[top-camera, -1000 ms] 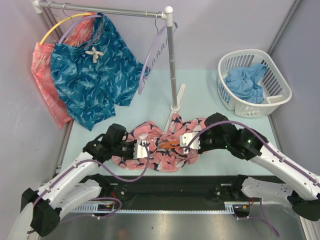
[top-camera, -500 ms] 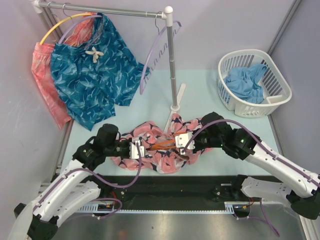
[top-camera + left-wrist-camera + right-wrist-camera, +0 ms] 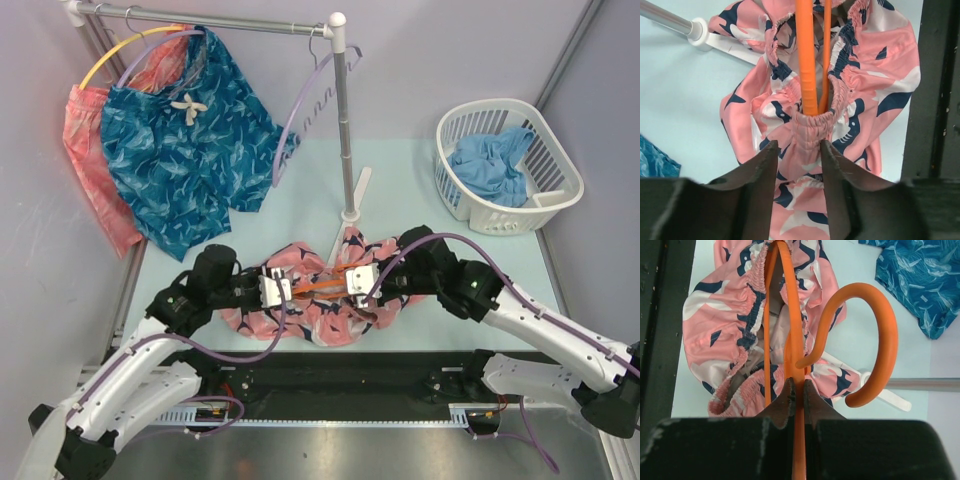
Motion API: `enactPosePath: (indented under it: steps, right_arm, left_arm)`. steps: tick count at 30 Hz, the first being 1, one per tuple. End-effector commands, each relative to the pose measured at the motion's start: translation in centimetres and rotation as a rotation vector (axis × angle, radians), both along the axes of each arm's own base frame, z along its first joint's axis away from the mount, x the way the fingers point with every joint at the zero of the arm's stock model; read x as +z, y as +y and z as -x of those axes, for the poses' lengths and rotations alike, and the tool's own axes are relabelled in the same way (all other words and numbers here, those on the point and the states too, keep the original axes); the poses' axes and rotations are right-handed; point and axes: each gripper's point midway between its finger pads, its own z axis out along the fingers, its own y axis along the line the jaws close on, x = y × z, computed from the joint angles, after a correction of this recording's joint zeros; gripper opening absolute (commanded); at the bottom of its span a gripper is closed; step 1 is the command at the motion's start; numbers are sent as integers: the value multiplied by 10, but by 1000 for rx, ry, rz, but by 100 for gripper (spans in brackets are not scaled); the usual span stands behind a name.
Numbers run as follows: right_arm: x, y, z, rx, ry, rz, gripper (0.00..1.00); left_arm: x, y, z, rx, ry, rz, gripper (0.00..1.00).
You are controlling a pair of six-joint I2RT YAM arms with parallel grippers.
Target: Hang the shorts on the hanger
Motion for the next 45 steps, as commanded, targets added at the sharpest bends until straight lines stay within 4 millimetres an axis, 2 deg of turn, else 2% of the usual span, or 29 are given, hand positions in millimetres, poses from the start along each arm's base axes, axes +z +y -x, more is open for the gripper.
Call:
enactPosePath:
  steps: [1, 6, 12, 14, 15, 17, 18, 19, 21, 22, 24, 25, 27, 28, 30, 31, 34, 37, 39, 42, 45]
  right_arm:
    - [28, 20, -1, 28, -32, -143, 0]
    - [34, 26, -5, 22, -43, -184, 0]
    - [33, 30, -1, 47, -64, -189, 0]
    - [32, 31, 1, 52, -71, -185, 0]
    - [30, 30, -1, 38, -79, -172, 0]
    - [29, 28, -3, 4, -81, -162, 2]
    - [29, 25, -5, -29, -76, -161, 9]
    - [34, 17, -10, -99, -66, -179, 26]
    - [35, 4, -11, -181, -30, -184, 52]
    - [41, -5, -6, -208, -5, -215, 70]
    - [37, -19, 4, -232, 32, -196, 79]
    - [45, -27, 9, -237, 29, -223, 83]
    - [45, -34, 16, -238, 41, -221, 84]
    - [44, -35, 19, -222, 44, -217, 78]
    - [27, -35, 32, -166, 89, -150, 70]
    - [18, -34, 36, -155, 115, -120, 62]
    - [-34, -28, 40, -150, 167, 47, 53]
    - [-72, -22, 18, -222, 116, 141, 45]
    - [-89, -15, 4, -263, 82, 153, 44]
    - [-93, -4, -5, -284, 55, 127, 47]
    - [-112, -4, -5, -268, 31, 168, 49]
  left_arm:
    - [3, -1, 2, 21, 20, 26, 52]
    - [-3, -10, 6, -4, 93, 34, 59]
    - [-4, -24, 3, -11, 170, 74, 54]
    - [-2, -27, 2, -8, 188, 87, 39]
    - [-2, -29, 1, 6, 211, 102, 19]
    - [-5, -29, 0, 36, 233, 106, 2]
    - [-8, -28, -1, 64, 253, 107, 0]
    - [-10, -27, -1, 82, 258, 108, 0]
    - [-18, -23, -3, 136, 284, 112, 0]
    - [-22, -20, -6, 166, 287, 104, 0]
    - [-24, -20, -5, 181, 302, 108, 0]
    - [-24, -19, -7, 192, 299, 106, 0]
    - [-24, -19, -11, 213, 302, 105, 0]
    - [-25, -19, -12, 217, 304, 104, 0]
    - [-26, -20, -13, 228, 316, 101, 0]
    - [-27, -19, -13, 228, 316, 99, 0]
    - [-26, -17, -15, 245, 309, 101, 0]
    - [-26, -16, -16, 249, 311, 100, 0]
    - [-27, -14, -17, 257, 313, 100, 0]
    - [-26, -12, -19, 265, 313, 105, 0]
    - [-27, -9, -21, 276, 313, 109, 0]
